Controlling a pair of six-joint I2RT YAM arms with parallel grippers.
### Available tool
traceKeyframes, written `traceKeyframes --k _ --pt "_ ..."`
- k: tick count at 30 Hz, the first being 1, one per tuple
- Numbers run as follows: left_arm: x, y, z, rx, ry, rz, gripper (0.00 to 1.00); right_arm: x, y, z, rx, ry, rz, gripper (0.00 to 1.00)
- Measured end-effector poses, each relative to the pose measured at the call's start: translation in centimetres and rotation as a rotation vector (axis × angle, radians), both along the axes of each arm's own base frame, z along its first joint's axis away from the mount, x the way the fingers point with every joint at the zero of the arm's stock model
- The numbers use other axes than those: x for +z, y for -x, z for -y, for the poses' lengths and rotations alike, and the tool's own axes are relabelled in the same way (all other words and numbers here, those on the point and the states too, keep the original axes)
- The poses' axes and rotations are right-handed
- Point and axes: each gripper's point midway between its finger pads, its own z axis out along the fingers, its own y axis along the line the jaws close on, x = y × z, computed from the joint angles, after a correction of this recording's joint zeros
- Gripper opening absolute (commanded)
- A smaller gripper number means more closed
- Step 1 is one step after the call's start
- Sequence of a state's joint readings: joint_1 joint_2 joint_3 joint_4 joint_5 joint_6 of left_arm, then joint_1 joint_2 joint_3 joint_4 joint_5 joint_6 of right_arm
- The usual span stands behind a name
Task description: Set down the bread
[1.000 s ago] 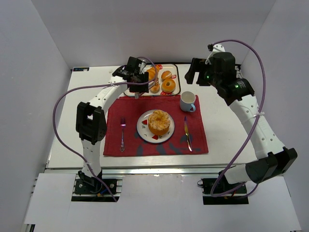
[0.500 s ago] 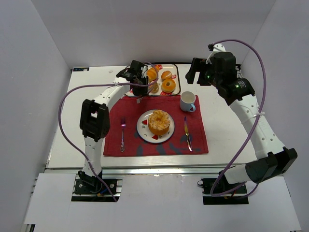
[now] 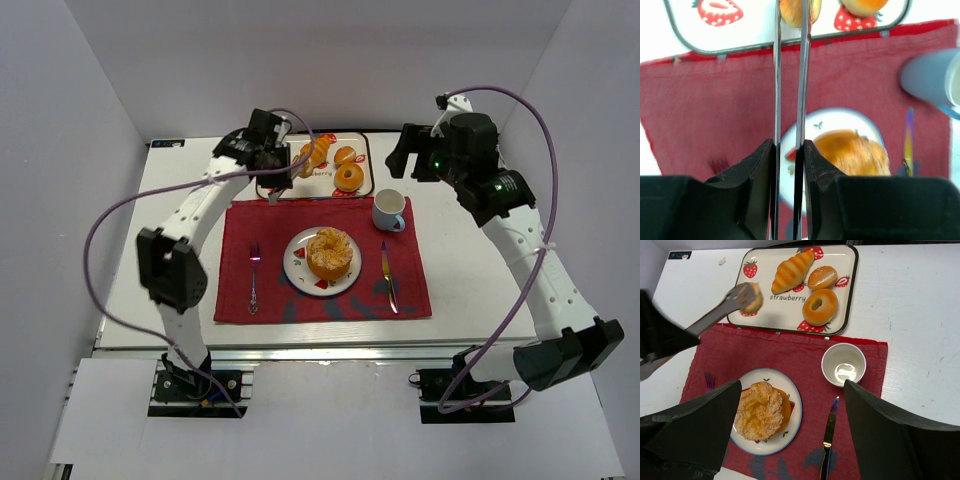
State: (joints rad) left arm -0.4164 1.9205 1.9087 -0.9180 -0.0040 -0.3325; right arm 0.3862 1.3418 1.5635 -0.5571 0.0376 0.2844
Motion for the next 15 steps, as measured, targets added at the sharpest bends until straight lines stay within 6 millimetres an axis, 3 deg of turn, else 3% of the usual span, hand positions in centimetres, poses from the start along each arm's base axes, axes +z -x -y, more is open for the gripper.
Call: traceKeyframes --k 4,8,11,15 --pt "3.2 6.6 -2.6 0.026 0.043 0.020 0.32 0.1 1.3 0.2 0.013 -0.011 0.011 0.89" --pt "4.9 12.6 -4.5 0.034 0.101 0.021 0.32 0.2 2.2 0.6 0.015 -0.018 0.026 0.89" --pt "4.4 15.2 -5.1 0.040 0.126 0.002 0.32 0.4 2.5 0.7 0.016 -0.025 0.033 0.89" --pt "1.6 17.5 -5.4 0.045 0.133 -0.085 0.32 0.7 2.7 0.7 0.014 -0.035 0.041 0.89"
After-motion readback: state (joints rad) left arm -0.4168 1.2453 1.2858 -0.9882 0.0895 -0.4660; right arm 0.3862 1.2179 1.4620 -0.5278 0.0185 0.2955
